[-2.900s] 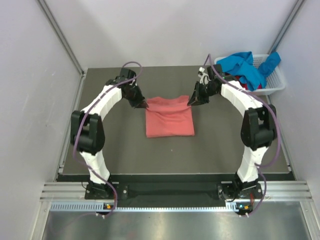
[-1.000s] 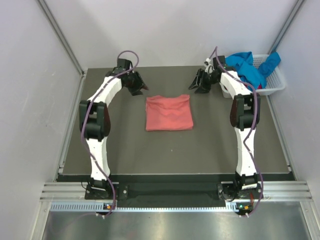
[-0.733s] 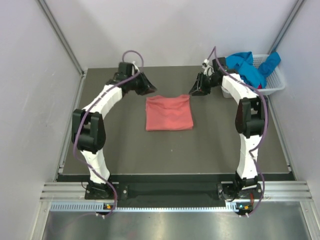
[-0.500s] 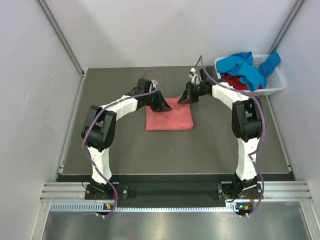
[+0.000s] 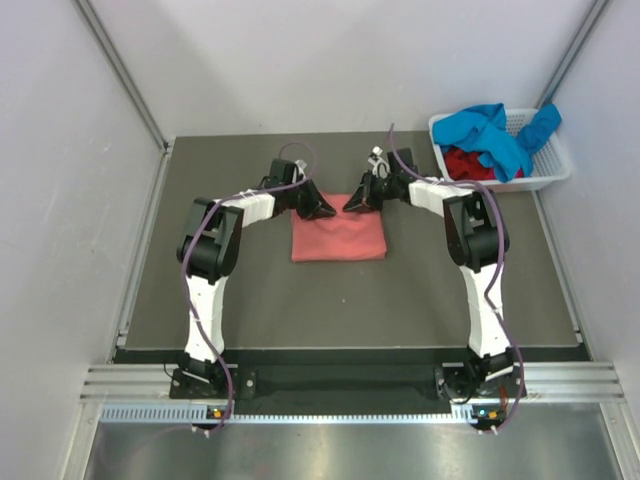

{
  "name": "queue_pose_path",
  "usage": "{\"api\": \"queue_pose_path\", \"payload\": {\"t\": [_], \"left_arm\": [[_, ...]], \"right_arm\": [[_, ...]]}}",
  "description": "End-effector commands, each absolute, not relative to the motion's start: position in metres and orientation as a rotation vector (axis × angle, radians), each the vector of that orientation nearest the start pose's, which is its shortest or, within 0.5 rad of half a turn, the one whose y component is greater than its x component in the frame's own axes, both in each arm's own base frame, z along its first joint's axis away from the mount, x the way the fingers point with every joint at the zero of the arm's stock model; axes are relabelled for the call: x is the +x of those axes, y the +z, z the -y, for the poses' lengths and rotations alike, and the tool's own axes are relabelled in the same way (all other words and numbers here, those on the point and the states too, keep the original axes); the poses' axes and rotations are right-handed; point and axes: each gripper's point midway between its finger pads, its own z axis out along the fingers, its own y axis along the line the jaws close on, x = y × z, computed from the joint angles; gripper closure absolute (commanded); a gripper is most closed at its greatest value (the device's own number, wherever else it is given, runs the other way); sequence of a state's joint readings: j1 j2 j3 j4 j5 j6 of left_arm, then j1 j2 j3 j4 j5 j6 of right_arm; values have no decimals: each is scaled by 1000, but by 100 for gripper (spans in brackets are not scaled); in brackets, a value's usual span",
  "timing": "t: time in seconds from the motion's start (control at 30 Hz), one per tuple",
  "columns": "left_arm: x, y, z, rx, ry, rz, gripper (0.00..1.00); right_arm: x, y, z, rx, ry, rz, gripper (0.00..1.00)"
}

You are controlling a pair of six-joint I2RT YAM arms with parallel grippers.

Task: Fold and stack the t-shirts
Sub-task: Fold the tshirt

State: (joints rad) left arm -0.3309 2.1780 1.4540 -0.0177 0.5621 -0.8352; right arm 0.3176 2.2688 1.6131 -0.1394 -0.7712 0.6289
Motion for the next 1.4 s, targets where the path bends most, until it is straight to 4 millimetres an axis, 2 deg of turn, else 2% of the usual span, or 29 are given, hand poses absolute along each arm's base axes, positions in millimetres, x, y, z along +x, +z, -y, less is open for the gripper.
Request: {"api": "queue_pose_path", "payload": {"t": [0.0, 0.17, 0.2, 0.27, 0.4, 0.47, 0.5, 0.53, 0.57, 0.63, 0.67, 0.73, 0.77, 0.83, 0.87, 0.9, 0.93, 0.97, 1.0, 1.03, 1.07, 1.1, 1.13, 1.17, 1.2, 1.23, 1.3, 1.33, 1.37], "left_arm": [[492, 70, 283, -240, -1230, -2348, 85], [518, 73, 269, -255, -1223, -2289, 85], [522, 68, 267, -258, -1222, -2286, 85], [533, 68, 260, -275, -1213, -2268, 85], [543, 47, 250, -290, -1197, -2282, 86], [547, 45, 246, -280, -1198, -2285, 87], [549, 48, 244, -274, -1188, -2283, 87], [552, 55, 243, -246, -1172, -2275, 87], [550, 64, 241, -239, -1156, -2284, 87], [555, 83, 237, -206, -1108, -2256, 84], [553, 100, 235, -204, -1099, -2260, 82], [556, 128, 231, -166, -1062, -2231, 74], [549, 144, 228, -166, -1042, -2245, 71], [540, 157, 227, -159, -1042, -2246, 69], [532, 176, 228, -152, -1064, -2222, 69], [525, 180, 229, -156, -1087, -2223, 69], [513, 172, 231, -179, -1108, -2254, 69], [502, 187, 235, -156, -1128, -2233, 68], [493, 187, 237, -156, -1138, -2238, 69], [474, 168, 242, -199, -1171, -2292, 69], [466, 187, 249, -163, -1238, -2224, 69], [456, 186, 253, -174, -1285, -2213, 69], [436, 166, 259, -250, -1346, -2253, 69], [434, 178, 265, -222, -1393, -2177, 69], [424, 173, 270, -223, -1436, -2180, 71], [407, 156, 276, -273, -1471, -2224, 71], [399, 155, 285, -246, -1523, -2185, 73], [387, 142, 289, -266, -1539, -2214, 73], [386, 140, 291, -258, -1549, -2195, 73]], "right_arm": [[493, 78, -303, -50, 1379, -2348, 98], [523, 80, -299, -30, 1380, -2283, 97], [527, 70, -295, -7, 1378, -2295, 97], [537, 71, -290, 3, 1369, -2281, 97], [555, 54, -270, 49, 1348, -2285, 96], [565, 63, -266, 31, 1351, -2252, 96], [563, 59, -261, 45, 1339, -2288, 96], [564, 62, -259, 32, 1329, -2293, 96], [568, 78, -257, -8, 1302, -2270, 96], [565, 91, -252, 3, 1283, -2281, 96], [567, 109, -247, 5, 1272, -2260, 96], [562, 125, -241, 20, 1251, -2273, 94], [561, 142, -236, 12, 1209, -2255, 93], [551, 154, -230, 21, 1184, -2282, 92], [543, 166, -228, 10, 1171, -2284, 92], [536, 169, -228, 9, 1176, -2295, 92], [529, 173, -231, -1, 1194, -2293, 91], [509, 175, -237, -12, 1236, -2309, 91], [498, 173, -242, -23, 1253, -2320, 90], [482, 162, -248, -39, 1285, -2339, 89], [467, 173, -259, -79, 1313, -2325, 89], [457, 173, -266, -100, 1341, -2322, 88], [438, 160, -272, -115, 1402, -2353, 87], [429, 165, -286, -149, 1451, -2321, 87], [420, 162, -292, -158, 1485, -2325, 87], [404, 147, -295, -154, 1527, -2361, 88], [390, 141, -305, -193, 1565, -2354, 88], [380, 126, -303, -180, 1570, -2390, 89], [373, 119, -302, -192, 1573, -2398, 90]]}}
